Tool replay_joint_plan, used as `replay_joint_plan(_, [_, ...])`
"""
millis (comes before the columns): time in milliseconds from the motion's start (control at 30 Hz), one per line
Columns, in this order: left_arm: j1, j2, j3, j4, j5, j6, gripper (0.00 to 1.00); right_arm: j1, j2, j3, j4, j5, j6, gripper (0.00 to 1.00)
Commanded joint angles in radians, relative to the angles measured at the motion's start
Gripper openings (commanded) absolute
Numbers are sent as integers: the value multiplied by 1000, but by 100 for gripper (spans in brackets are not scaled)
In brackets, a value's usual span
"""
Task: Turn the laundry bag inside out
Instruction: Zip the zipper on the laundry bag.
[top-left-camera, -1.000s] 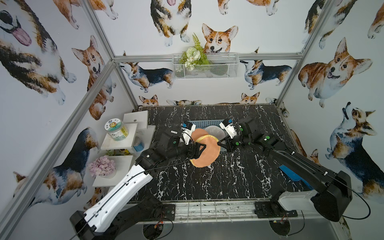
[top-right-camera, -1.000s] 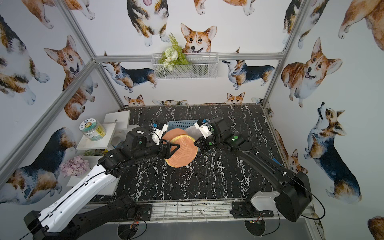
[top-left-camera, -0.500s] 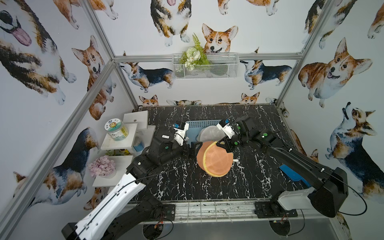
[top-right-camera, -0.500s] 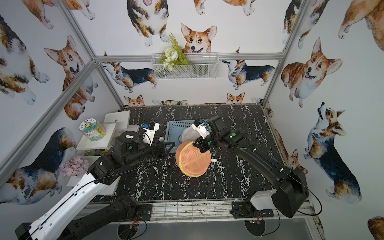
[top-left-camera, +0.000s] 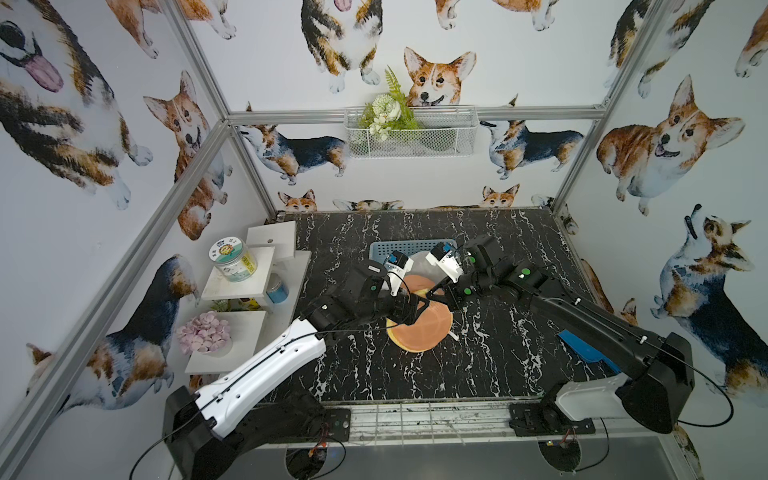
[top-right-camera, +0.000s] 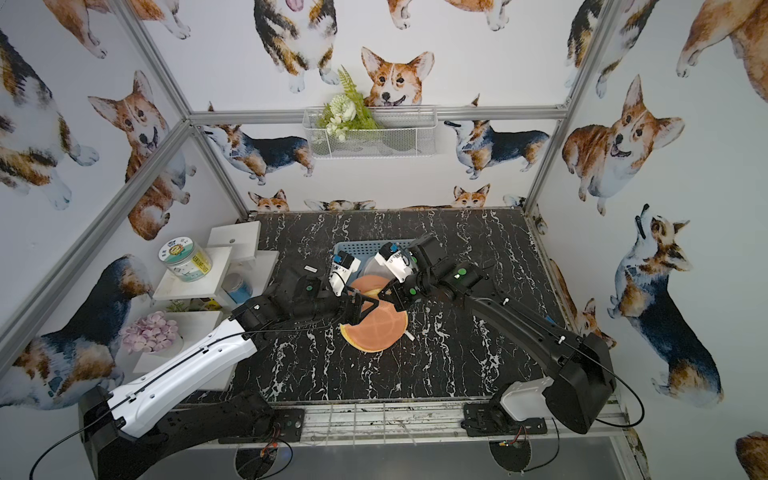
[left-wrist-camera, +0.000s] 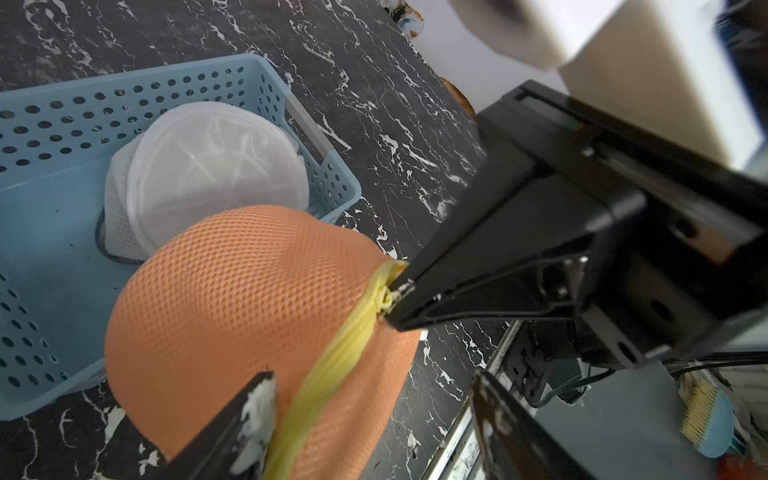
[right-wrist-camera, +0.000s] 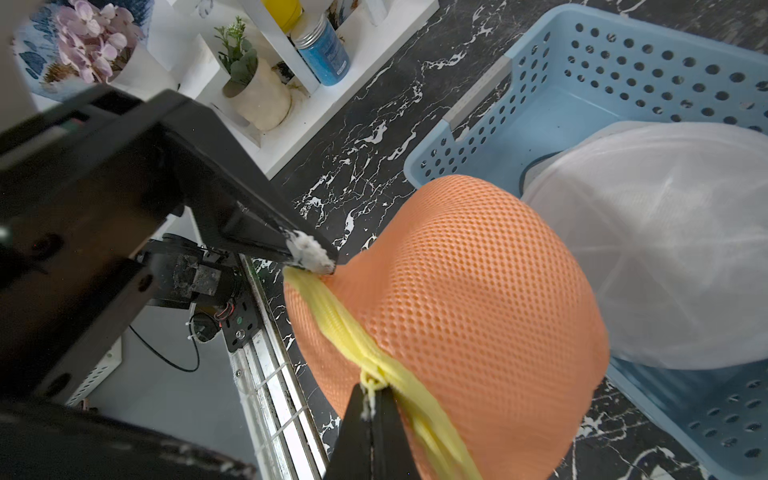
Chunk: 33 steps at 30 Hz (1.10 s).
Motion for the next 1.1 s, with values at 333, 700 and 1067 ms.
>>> replay_joint_plan(333, [-2, 21, 17, -11, -37, 32, 7, 12, -42, -39, 82, 5, 70, 0])
replay_joint_plan(700, [55, -75, -10, 29, 2, -24, 0, -77, -139, -229, 136, 48, 154, 0])
replay_joint_plan(1067, [206, -137, -75, 174, 151, -141, 0, -75, -260, -456, 221, -10, 254, 0])
